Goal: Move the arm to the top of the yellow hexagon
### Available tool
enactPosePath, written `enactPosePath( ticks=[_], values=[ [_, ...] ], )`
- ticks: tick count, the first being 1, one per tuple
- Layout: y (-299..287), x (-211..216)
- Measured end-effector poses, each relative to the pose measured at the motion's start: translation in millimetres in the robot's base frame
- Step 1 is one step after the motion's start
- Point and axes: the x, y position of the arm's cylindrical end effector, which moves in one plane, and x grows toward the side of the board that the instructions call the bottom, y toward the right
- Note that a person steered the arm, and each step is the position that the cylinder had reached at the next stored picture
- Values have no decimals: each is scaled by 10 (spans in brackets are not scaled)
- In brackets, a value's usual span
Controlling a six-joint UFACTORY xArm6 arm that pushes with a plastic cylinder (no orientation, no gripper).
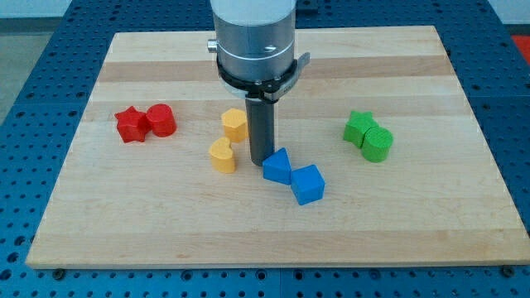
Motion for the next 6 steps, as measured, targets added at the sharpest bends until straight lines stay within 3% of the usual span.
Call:
enactPosePath(
  ticks=[2, 4, 6],
  values=[
    [4, -193],
    [-22, -1078],
    [-940, -1042]
  ],
)
